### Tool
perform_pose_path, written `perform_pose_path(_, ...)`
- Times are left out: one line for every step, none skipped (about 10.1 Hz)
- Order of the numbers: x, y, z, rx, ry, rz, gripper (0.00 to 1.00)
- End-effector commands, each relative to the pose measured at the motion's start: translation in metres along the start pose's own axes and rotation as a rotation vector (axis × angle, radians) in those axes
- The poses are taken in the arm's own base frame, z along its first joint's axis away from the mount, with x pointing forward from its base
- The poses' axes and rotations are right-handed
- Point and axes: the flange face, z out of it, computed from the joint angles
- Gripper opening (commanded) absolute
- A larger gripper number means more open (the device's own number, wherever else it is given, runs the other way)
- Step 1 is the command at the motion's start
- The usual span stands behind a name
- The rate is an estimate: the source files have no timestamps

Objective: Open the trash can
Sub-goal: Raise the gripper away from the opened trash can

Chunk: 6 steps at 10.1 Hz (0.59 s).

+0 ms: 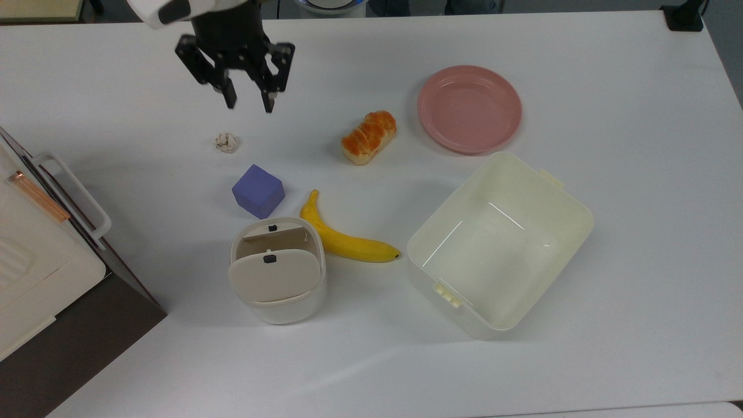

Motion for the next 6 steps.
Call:
perform_pose_path(-0.013, 0.009, -0.004, -0.029, -0.035, 0.067, 1.0)
perform_pose_path(-0.013, 0.011, -0.005, -0.03, -0.032, 0.086, 1.0)
perform_pose_path(-0.012, 0.014, -0.006, -0.032, -0.03, 0.09, 1.0)
perform_pose_path(-0.012, 0.02, -0.006, -0.032, -0.025, 0.101, 1.0)
perform_pose_path(-0.012, 0.02, -0.006, -0.032, -0.025, 0.101, 1.0)
perform_pose_path(-0.012, 0.02, -0.006, -0.03, -0.022, 0.102, 1.0)
